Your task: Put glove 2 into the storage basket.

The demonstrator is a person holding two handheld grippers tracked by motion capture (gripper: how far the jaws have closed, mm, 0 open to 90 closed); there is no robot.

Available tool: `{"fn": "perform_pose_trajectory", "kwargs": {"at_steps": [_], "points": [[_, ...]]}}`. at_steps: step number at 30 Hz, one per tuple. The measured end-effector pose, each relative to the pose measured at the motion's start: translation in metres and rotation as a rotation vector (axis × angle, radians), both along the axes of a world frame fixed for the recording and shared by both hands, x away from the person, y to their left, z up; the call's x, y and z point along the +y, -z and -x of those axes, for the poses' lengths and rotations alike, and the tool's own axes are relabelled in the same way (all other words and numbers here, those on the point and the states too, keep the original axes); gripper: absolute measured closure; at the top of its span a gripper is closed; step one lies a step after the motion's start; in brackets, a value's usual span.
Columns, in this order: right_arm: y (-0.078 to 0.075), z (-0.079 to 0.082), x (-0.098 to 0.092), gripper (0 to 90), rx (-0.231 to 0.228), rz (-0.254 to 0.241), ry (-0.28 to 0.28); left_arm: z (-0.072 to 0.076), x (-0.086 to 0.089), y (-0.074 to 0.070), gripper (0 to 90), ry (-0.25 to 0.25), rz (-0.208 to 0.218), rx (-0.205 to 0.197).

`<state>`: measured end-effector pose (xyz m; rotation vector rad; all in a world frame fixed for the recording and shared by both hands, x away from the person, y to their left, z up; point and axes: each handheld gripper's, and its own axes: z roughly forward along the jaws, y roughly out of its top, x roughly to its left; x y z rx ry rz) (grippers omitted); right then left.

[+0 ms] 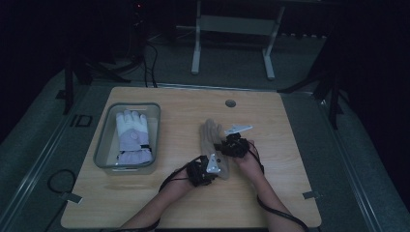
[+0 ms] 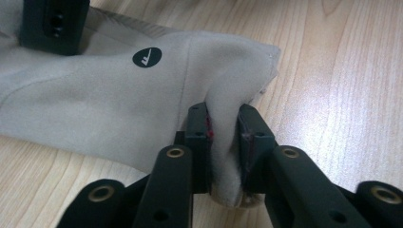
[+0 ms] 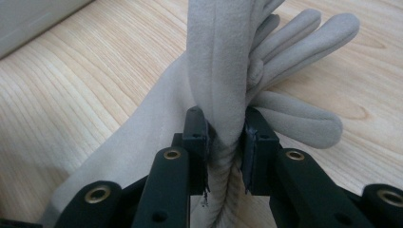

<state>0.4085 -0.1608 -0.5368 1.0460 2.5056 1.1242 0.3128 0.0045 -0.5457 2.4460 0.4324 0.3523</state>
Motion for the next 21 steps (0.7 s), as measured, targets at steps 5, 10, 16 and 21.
{"fn": "perform_pose_trajectory", "kwargs": {"at_steps": [5, 10, 16, 21], "points": [[-0.014, 0.001, 0.003, 75.4, -0.011, -0.032, -0.012, 0.003, 0.001, -0.006, 80.6, -0.004, -0.017, -0.009], [-0.026, 0.003, 0.007, 75.5, -0.019, -0.05, -0.011, 0.004, 0.01, -0.023, 80.9, -0.012, 0.006, 0.007], [-0.038, 0.004, 0.018, 75.4, -0.028, -0.059, -0.018, 0.005, 0.025, -0.039, 81.0, -0.017, -0.004, 0.015], [-0.046, 0.004, 0.027, 75.5, -0.031, -0.08, -0.032, 0.005, 0.037, -0.048, 80.9, -0.026, -0.007, 0.021]]}}
